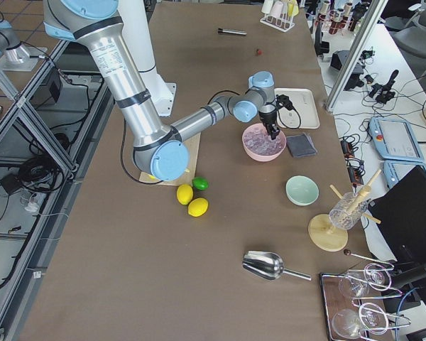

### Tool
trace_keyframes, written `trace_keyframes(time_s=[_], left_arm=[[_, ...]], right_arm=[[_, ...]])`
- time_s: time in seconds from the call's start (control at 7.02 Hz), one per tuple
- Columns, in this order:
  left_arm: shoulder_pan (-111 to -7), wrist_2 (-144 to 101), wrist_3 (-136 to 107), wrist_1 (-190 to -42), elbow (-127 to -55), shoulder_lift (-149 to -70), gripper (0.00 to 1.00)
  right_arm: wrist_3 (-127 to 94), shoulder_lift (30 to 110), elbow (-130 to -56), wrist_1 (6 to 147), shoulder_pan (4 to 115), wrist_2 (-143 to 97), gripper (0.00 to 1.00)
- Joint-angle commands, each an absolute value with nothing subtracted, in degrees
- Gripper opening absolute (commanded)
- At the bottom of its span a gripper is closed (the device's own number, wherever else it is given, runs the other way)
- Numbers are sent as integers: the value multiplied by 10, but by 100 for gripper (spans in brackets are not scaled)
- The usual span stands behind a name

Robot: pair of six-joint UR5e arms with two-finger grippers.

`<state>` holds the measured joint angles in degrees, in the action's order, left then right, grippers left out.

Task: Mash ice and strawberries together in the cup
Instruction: 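Grasp another ice cube from the bowl with the right gripper, then carry the ice cube with the right gripper to the blue cup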

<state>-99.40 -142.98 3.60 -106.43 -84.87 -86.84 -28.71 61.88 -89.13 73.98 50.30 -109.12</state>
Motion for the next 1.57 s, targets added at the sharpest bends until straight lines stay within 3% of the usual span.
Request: trace_keyframes(time_s=[0.0,0.43,0.85,1.42], left_arm=[[-994,-1430,36,-1064,-849,-869,99],[-994,-1430,36,-1064,-857,-867,99],[-994,-1430,36,-1063,-857,-871,99],[-994,-1430,35,-1061,-855,-871,99]], right_arm=[[-298,607,-935,777,514,-1111,5],[-440,473,-913,843,442,-1066,3],[-547,295,-777,843,370,-1016,0],[-569,271,-684,737,308,-940,0]])
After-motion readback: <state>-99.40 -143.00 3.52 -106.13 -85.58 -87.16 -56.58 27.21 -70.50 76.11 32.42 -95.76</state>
